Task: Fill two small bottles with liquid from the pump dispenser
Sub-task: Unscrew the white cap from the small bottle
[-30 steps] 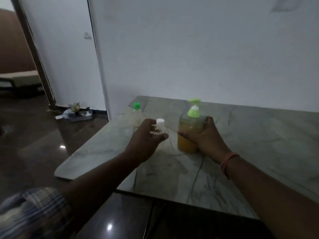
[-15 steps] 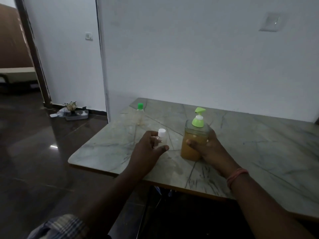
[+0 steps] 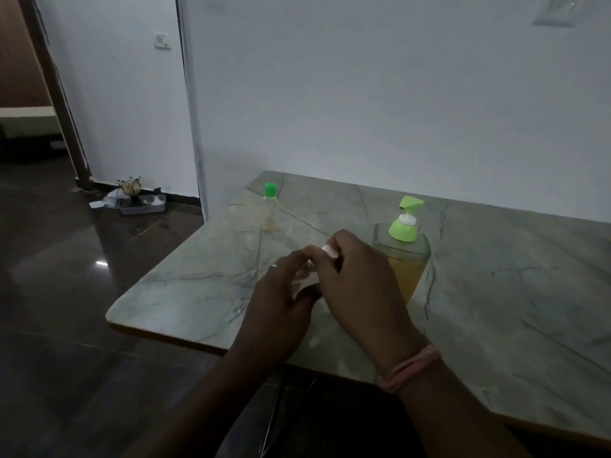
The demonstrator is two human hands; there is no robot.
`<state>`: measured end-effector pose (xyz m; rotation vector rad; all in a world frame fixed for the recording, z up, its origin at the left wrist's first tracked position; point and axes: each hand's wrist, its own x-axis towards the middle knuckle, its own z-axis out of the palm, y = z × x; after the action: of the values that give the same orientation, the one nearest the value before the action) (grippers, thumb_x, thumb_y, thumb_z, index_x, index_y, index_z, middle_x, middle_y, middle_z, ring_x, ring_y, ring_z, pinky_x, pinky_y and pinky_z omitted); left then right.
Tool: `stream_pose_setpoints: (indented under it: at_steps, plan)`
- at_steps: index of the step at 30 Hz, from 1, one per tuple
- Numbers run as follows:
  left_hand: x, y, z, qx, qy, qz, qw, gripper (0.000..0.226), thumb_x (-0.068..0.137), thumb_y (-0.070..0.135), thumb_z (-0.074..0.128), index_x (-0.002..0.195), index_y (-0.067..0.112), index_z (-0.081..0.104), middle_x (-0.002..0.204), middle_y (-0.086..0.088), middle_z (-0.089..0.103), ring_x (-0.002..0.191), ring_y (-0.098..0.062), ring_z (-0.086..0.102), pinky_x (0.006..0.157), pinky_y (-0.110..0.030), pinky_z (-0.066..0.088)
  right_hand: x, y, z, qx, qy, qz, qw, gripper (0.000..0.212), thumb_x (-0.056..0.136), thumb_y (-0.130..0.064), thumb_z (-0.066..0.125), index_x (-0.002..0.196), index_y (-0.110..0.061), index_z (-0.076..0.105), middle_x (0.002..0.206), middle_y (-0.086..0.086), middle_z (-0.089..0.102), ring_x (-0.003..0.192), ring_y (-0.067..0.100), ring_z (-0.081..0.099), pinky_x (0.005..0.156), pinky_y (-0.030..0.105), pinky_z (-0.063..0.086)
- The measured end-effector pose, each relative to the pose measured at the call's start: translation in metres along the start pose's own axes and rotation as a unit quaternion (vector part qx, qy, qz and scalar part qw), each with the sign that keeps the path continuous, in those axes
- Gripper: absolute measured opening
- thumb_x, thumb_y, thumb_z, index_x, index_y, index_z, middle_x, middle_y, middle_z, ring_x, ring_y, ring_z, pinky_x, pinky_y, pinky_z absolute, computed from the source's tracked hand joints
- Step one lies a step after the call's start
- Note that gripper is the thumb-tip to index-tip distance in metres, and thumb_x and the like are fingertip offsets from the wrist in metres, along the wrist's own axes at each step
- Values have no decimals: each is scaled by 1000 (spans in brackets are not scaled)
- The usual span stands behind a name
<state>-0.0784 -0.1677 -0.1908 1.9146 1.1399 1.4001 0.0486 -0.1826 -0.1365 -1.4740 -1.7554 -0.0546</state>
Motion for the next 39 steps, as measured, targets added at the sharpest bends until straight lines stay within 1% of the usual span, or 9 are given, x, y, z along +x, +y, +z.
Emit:
stream_pose_setpoints:
  at_steps: [4,10,13,17,20,23,28,33,39]
  plan:
    - [2,0,-1,-22,-3,-32,999,32,98,28,56,130,31,57,116,10,65,106,-4,62,85,-27,50,13,9,-2,83,-58,-16,995,24,98,-36,58,81,-20,61,64,-6,56,57,4,51,52,24,37]
    - [6,8,-13,-163,-13,-96,982,30,106,30,39,110,24,69,101,1,72,91,-11,67,75,-27,52,30,9,-11,155,-164,-72,971,35,95,3,54,97,-28,70,105,-11,65,91,-1,59,75,21,46]
    - [6,5,-10,-177,-1,-98,979,31,106,35,38,113,27,67,104,4,71,93,-8,66,74,-21,49,34,5,-16,158,-202,-50,965,30,100,-20,57,125,-37,57,125,-15,55,99,-1,58,74,16,46]
    - [7,3,-6,-156,4,-90,984,32,98,41,41,118,32,65,112,9,70,106,-7,64,91,-33,51,42,-1,-5,30,-136,7,990,35,92,-63,54,102,-31,65,81,-10,63,69,2,59,57,24,40]
    - [7,1,-6,-151,17,-95,984,32,101,40,40,120,32,64,112,9,70,104,-9,65,89,-35,51,49,-6,-4,57,-177,-54,981,12,98,-31,59,97,-29,71,93,-8,67,84,7,61,70,28,47]
    - [8,0,-9,-179,41,-113,976,28,106,33,40,114,29,67,104,4,71,95,-13,65,80,-33,49,54,-12,-12,138,-296,-89,941,39,95,-11,59,124,-37,64,132,-9,56,116,6,53,86,18,45]
    - [8,3,-7,-153,34,-112,981,29,106,32,40,119,27,65,111,9,70,102,-5,64,84,-28,49,64,-9,-2,57,-175,-20,983,27,92,-51,62,108,-30,69,91,-9,66,75,0,59,59,21,40]
    - [10,-1,-7,-164,64,-134,975,30,105,34,39,118,28,65,107,4,69,94,-11,63,77,-30,48,69,-3,0,134,-232,-51,962,22,99,-13,58,102,-31,70,96,-8,65,80,8,64,71,31,54]
    - [12,-3,-4,-173,92,-155,968,30,105,34,37,117,27,64,106,3,72,94,-12,66,79,-30,51,73,13,29,291,-135,78,944,33,99,-2,50,111,-25,70,104,-3,69,88,13,69,78,26,58]
